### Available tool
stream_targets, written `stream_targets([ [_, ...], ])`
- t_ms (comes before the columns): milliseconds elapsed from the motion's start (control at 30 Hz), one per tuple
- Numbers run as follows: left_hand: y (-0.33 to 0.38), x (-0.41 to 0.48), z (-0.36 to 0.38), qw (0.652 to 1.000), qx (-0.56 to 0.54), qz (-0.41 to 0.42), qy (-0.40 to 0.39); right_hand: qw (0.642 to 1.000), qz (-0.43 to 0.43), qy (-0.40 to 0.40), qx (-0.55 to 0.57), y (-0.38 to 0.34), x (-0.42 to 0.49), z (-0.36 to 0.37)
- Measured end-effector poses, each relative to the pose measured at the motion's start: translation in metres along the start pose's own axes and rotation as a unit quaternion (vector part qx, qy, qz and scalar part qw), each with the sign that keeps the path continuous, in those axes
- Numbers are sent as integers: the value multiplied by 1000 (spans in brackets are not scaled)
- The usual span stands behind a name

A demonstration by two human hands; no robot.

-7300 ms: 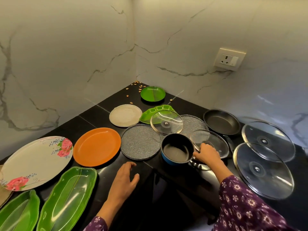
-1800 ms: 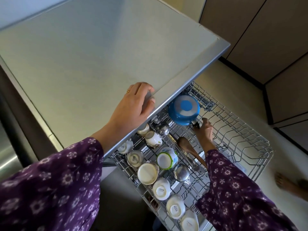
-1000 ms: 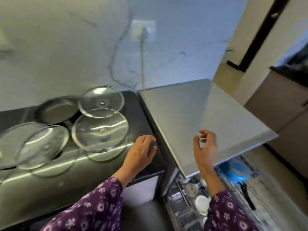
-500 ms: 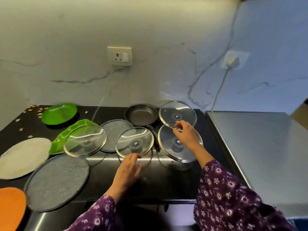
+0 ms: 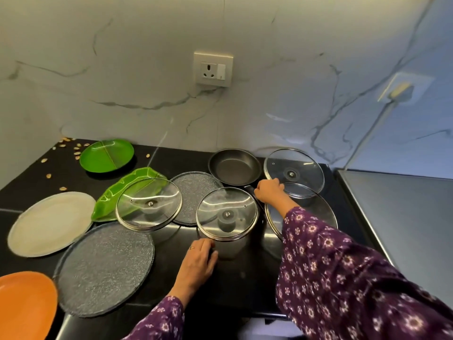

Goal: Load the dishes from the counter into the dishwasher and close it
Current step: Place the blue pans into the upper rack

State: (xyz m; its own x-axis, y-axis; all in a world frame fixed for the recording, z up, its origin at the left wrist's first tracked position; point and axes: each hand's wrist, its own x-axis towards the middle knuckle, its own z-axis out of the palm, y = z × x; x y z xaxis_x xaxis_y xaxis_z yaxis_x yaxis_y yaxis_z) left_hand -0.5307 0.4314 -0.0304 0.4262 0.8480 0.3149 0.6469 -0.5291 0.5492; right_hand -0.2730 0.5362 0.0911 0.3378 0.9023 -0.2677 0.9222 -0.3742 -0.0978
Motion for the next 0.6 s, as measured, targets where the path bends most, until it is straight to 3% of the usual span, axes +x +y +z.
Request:
stream_targets([
  [167, -2, 3, 3, 1000, -10, 6, 12, 998, -17, -7, -62, -4, 10, 5],
  [600, -2, 2, 2, 1000, 0, -3, 4, 998, -41, 15, -51, -6, 17, 5],
])
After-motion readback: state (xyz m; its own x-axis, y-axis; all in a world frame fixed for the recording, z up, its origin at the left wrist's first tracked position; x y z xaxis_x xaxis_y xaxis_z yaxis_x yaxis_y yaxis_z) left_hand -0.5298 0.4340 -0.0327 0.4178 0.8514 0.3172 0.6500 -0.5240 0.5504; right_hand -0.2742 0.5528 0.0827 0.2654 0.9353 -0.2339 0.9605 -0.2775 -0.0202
